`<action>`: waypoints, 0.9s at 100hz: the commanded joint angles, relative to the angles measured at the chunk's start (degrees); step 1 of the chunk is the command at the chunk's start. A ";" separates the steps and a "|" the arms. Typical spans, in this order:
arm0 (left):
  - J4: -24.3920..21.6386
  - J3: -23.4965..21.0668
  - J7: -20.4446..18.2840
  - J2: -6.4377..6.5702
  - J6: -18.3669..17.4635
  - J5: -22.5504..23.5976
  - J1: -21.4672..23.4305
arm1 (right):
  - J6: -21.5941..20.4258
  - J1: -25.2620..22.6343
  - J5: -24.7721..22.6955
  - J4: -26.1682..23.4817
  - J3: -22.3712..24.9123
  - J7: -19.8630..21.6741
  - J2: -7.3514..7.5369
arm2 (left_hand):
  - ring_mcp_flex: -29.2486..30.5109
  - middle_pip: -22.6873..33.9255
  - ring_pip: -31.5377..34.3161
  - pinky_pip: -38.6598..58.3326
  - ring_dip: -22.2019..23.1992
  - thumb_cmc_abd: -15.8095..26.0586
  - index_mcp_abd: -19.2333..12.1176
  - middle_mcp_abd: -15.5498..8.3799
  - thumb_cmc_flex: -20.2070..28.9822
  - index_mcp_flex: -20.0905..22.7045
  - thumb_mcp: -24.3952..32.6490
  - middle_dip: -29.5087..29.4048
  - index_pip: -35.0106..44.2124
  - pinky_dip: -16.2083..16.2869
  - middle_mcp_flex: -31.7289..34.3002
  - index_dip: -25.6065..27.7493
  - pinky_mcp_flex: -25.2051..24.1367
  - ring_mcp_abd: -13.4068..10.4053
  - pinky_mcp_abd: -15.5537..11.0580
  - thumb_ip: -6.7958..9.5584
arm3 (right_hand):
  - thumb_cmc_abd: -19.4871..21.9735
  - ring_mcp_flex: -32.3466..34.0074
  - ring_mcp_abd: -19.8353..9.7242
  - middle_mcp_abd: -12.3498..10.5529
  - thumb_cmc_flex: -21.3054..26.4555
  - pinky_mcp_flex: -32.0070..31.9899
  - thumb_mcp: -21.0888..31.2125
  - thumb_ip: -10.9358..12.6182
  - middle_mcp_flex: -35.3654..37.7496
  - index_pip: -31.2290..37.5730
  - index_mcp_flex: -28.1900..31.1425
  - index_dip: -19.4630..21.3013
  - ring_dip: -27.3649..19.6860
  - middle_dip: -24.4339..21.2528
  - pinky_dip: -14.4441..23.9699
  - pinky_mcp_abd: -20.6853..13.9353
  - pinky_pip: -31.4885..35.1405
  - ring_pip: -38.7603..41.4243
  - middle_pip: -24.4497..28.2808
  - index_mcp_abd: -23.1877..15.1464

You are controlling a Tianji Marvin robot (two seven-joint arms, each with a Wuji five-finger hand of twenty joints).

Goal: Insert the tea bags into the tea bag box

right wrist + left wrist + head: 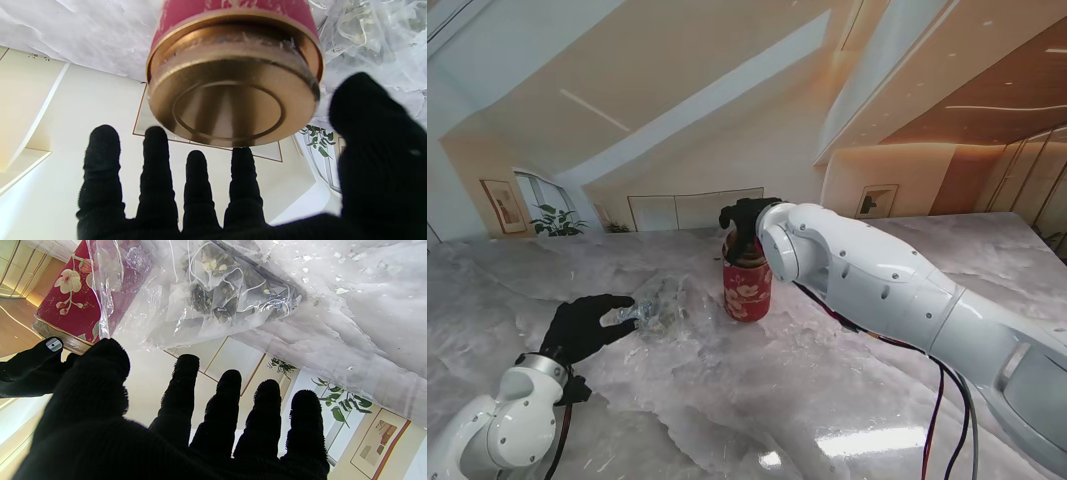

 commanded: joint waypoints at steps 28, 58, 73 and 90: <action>-0.01 0.34 -1.11 -0.14 -0.13 -0.21 -0.14 | -0.28 -0.56 0.05 -0.25 0.41 0.31 0.10 | -1.15 -0.04 0.20 0.83 0.40 1.64 -1.27 -0.34 1.63 0.79 0.32 -0.22 0.54 0.85 -0.34 0.53 -0.09 1.59 0.68 -0.80 | 1.66 -2.62 1.29 0.77 -5.43 -2.46 1.89 -0.42 -0.88 -2.21 -3.67 -1.18 -1.35 -1.31 0.74 3.52 -2.32 -2.90 -2.50 1.68; 0.27 0.36 -0.94 -0.16 -0.48 -0.20 -0.46 | -1.38 -7.09 -1.32 -4.61 8.66 -5.37 0.87 | -1.15 -0.06 0.19 0.85 0.38 1.58 -1.20 -0.22 1.54 0.83 0.34 -0.23 0.53 0.87 -0.39 0.52 -0.16 1.65 0.72 -0.80 | 1.41 -2.78 1.27 0.80 -7.50 -3.26 4.37 -0.90 -0.76 -2.95 -4.44 -1.84 -1.61 -1.56 0.14 3.29 -2.59 -3.36 -3.41 1.23; 0.48 0.28 -0.84 -0.17 -1.01 -0.33 -0.70 | -5.22 -14.18 -3.23 -8.30 16.25 -11.81 1.40 | -1.20 -0.07 0.16 0.81 0.38 1.58 -1.06 -0.28 1.45 0.69 0.34 -0.24 0.45 0.85 -0.39 0.49 -0.21 1.60 0.71 -0.80 | 2.51 -1.78 0.59 1.03 -6.83 -2.98 4.69 -0.78 -0.73 -1.90 -3.43 -1.94 -1.35 -0.02 -0.41 1.62 -2.36 -2.78 -0.19 1.49; 0.53 -0.03 -0.74 -0.18 -2.01 -0.55 -1.13 | -11.15 -23.39 -4.21 -11.48 24.95 -21.17 1.35 | -1.20 -0.09 0.08 0.79 0.33 1.54 -0.55 -0.24 1.30 0.04 0.32 -0.26 0.06 0.84 -0.35 0.31 -0.22 1.10 0.67 -0.79 | 3.86 -2.19 -1.27 0.45 -4.78 -4.16 4.21 -0.01 -0.81 0.79 -2.51 -2.25 -0.86 1.94 -2.31 -1.28 -3.51 -2.03 4.93 3.04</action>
